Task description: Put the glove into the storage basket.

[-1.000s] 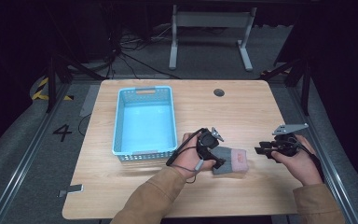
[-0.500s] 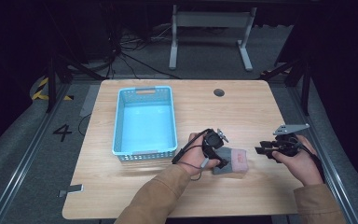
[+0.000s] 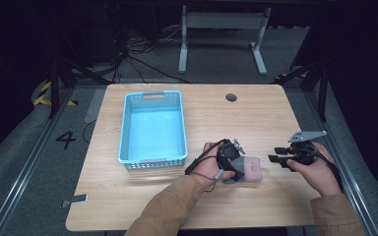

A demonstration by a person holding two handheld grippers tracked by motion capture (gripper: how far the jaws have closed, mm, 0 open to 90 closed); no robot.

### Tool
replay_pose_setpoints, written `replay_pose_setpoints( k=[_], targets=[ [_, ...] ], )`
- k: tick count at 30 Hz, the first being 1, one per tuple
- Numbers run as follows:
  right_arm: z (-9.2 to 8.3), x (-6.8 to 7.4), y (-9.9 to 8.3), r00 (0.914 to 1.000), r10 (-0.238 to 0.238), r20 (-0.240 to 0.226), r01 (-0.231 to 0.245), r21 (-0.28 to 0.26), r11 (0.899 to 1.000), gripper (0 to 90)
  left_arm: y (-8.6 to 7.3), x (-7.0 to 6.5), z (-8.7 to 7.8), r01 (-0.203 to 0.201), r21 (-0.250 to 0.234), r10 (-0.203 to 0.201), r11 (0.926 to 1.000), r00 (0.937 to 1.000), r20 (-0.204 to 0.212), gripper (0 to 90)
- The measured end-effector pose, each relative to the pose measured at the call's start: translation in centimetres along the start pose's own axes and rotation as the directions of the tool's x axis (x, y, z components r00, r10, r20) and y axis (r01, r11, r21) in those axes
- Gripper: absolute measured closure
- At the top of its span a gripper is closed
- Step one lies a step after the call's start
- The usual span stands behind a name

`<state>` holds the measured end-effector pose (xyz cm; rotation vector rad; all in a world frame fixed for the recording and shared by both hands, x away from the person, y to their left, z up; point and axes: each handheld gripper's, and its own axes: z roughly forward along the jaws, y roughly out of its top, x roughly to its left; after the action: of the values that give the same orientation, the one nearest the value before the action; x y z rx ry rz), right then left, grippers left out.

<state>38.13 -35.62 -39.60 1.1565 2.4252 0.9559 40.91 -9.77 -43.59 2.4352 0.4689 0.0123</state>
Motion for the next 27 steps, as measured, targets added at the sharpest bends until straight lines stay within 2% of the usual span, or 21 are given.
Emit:
replay_pose_setpoints(
  k=[2,5,8,10,12,17,27],
  targets=[
    [0.0,0.0,0.0,1.0,0.003,-0.002,-0.003,-0.004,1.0,55.2,0.0,0.0,0.2,-0.011,0.009,0.011,0.9999,0.9999,-0.006,22.6],
    [0.0,0.0,0.0,1.0,0.005,-0.005,-0.005,-0.011,1.0,55.0,0.0,-0.1,0.4,-0.025,0.03,0.026,0.9993,0.9987,-0.043,21.1],
    [-0.1,0.0,0.0,0.9999,0.007,-0.013,-0.007,-0.018,1.0,54.9,0.0,0.0,0.5,-0.026,0.022,0.027,0.9994,0.9982,-0.053,19.1],
    [-0.1,0.0,0.0,0.9998,-0.001,-0.021,0.001,-0.027,1.0,55.0,0.0,0.1,0.5,-0.007,0.013,0.007,0.9999,0.9987,-0.05,19.4],
    [-0.2,0.0,0.1,0.9994,0.011,-0.034,-0.012,-0.04,0.999,54.9,-0.1,0.1,0.6,-0.007,0.019,0.008,0.9998,0.9988,-0.049,19.0],
    [-0.3,0.0,0.1,0.9991,0.007,-0.041,-0.009,-0.047,0.999,54.9,0.0,0.0,0.9,-0.012,0.036,0.014,0.9993,0.9977,-0.066,17.0],
    [-0.3,0.0,0.1,0.9989,0.008,-0.047,-0.011,-0.06,0.998,54.5,0.1,-0.2,1.3,0.02,0.06,-0.015,0.998,0.9958,-0.09,14.4]
  ],
)
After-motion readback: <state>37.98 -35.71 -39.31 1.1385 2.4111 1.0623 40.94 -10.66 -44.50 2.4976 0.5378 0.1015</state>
